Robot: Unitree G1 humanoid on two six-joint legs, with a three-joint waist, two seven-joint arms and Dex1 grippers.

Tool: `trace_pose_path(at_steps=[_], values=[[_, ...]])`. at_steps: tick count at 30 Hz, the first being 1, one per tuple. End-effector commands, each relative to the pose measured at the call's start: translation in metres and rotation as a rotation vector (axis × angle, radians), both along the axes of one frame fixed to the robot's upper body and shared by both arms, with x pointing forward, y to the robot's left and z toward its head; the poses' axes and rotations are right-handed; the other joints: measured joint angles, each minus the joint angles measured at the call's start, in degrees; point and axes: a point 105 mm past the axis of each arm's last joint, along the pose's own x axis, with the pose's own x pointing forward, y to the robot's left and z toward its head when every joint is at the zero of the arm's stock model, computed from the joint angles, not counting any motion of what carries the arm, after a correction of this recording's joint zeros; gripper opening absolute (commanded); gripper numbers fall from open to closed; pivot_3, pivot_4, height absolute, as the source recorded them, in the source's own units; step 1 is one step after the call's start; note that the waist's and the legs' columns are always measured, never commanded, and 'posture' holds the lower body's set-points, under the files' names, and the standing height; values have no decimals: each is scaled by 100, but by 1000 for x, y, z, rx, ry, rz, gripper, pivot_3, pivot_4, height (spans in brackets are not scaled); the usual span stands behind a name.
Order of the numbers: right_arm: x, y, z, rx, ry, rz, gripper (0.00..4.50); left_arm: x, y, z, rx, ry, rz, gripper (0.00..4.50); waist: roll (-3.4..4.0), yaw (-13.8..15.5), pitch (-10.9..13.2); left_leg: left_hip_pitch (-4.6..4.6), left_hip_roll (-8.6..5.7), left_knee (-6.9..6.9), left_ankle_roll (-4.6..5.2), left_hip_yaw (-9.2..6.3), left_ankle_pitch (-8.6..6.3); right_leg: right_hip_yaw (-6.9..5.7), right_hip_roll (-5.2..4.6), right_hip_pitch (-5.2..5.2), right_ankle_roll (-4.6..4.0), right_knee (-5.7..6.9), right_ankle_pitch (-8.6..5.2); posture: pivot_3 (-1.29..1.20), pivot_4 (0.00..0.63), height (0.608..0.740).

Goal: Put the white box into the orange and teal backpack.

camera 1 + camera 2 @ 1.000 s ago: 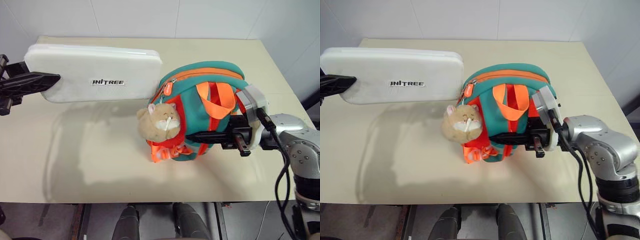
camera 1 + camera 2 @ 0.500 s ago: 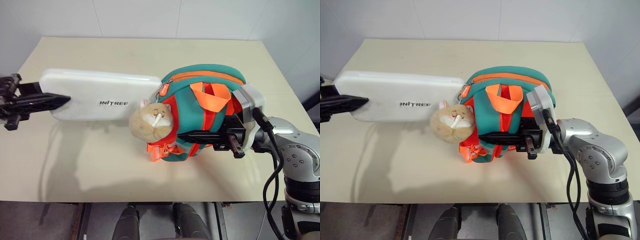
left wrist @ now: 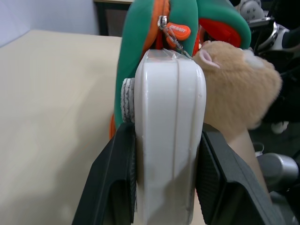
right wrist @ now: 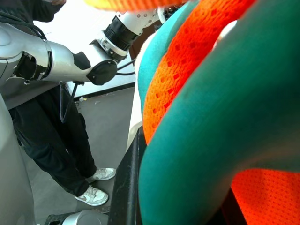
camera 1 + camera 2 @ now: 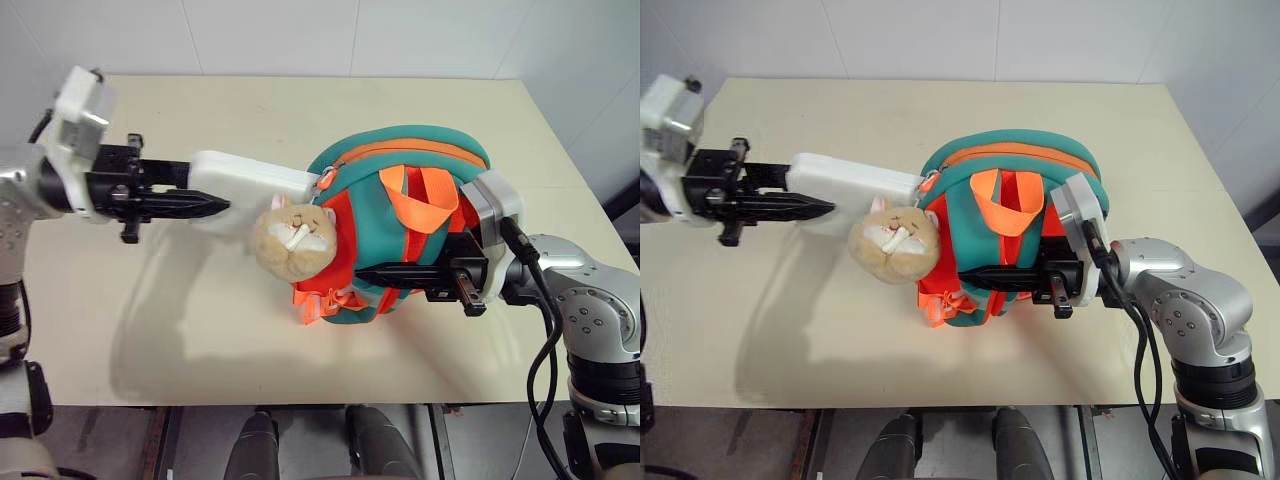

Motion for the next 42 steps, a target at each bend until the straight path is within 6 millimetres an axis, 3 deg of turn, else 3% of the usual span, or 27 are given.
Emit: trace_pose_path(at_steps=[1, 9, 17, 22, 28, 42], values=[[-5, 2, 8, 23, -52, 21, 22, 4, -31, 0, 29, -89, -42, 1282, 0, 9, 0, 0, 0, 2, 0, 0, 0, 0, 0, 0, 0, 1, 0, 0, 150, 740], [-2, 4, 8, 26, -57, 25, 22, 24, -91, -28, -9, -89, -87, 1282, 0, 3, 0, -1, -4, 23, 0, -1, 0, 4, 0, 7, 10, 6, 6, 0, 150, 740], [-1, 4, 10, 29, -67, 12, 22, 24, -107, -28, -6, -68, -102, 1282, 0, 9, 0, 0, -5, 28, 0, -3, 0, 4, 1, 7, 10, 16, 6, 0, 150, 740], [-1, 5, 10, 32, -67, 9, 22, 23, -103, -35, 86, 8, -82, 2853, 0, 2, 0, 0, -6, 30, 0, -5, 0, 3, 1, 7, 11, 20, 6, 0, 150, 740], [1, 6, 9, 33, -68, 6, 22, 19, -93, -19, 93, -17, -59, 4500, -1, -9, 0, 2, -6, 30, 0, -7, 0, 3, 2, 7, 11, 24, 6, 0, 150, 740], [4, 6, 7, 30, -67, -1, 22, 2, -45, 15, 100, -19, 94, 4500, -1, -3, 1, 1, -6, 27, 0, -9, 1, 3, 3, 6, 11, 24, 3, 0, 150, 740]])
